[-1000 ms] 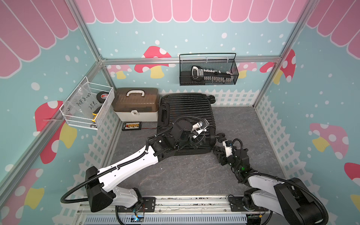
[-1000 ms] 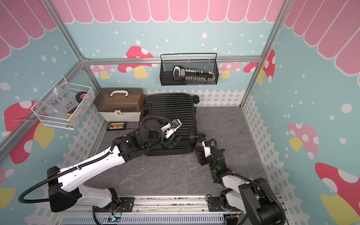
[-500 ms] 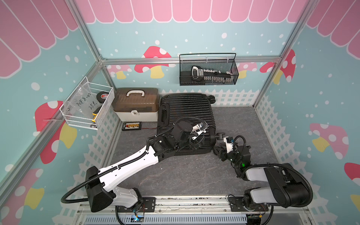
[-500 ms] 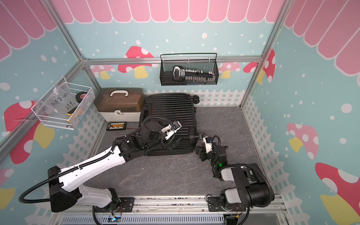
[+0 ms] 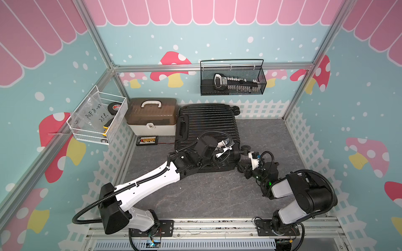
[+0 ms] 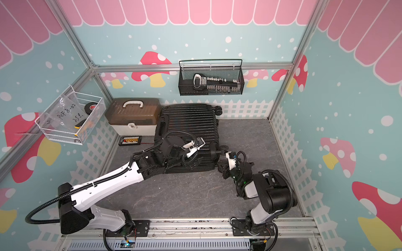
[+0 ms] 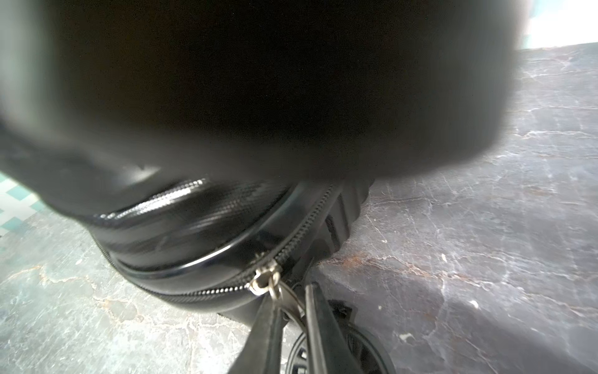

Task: Close the suitcase zippers
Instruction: Zip the zipper on the suitcase.

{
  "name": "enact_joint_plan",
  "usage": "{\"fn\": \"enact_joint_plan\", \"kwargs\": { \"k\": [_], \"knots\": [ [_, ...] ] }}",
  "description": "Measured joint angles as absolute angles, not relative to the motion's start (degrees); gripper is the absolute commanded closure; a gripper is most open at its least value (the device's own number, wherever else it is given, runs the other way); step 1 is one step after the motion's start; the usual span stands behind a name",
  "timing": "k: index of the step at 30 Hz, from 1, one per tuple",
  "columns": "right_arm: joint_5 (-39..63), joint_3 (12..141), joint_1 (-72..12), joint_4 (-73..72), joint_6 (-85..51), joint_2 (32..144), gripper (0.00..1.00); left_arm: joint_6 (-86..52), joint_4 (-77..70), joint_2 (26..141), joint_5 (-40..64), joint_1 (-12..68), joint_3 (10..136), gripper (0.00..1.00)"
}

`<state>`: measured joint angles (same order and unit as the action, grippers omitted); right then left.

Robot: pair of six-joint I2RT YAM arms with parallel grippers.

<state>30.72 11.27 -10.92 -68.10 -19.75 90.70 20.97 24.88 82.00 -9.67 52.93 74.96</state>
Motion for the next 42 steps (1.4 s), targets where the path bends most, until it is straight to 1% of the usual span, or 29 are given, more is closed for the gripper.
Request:
{"fn": "enact_joint_plan", "kwargs": {
  "k": [3,6,13,19,23,28,34,37,42],
  "knots": [
    [31.4,11.3,-10.9,-68.4,-20.1,90.8,0.95,23.2,24.9,84.4,-9.5,53.4,75.9,0.0],
    [31.8,11.3,-10.9,-68.5,-20.4,90.9,1.0,26.2,25.0,87.6,-9.5,54.4,77.3,0.0],
    [31.8,11.2,-10.9,-68.5,-21.2,90.9,1.0,33.5,23.4,93.8,-12.0,56.7,78.8,0.0],
    [31.7,10.7,-11.0,-68.4,-22.4,90.1,1.0,39.1,17.4,99.6,-21.7,57.0,79.1,0.01],
    [30.9,10.2,-11.0,-65.0,-22.7,86.1,1.0,40.8,14.4,102.2,-25.2,58.3,80.2,0.01],
    [29.0,9.2,-11.7,-56.5,-22.3,77.5,1.0,40.7,12.1,103.4,-25.9,58.7,80.6,0.01],
    [27.6,8.0,-12.4,-47.0,-20.9,67.4,1.0,39.6,12.9,104.1,-25.7,58.6,81.7,0.02],
    [27.6,8.0,-12.8,-44.4,-20.1,65.2,1.0,38.4,13.0,104.5,-25.2,58.4,83.0,0.03],
    [27.8,8.0,-13.8,-43.3,-19.4,65.3,1.0,37.1,13.0,104.6,-24.4,58.0,83.9,0.03]
  ]
}}
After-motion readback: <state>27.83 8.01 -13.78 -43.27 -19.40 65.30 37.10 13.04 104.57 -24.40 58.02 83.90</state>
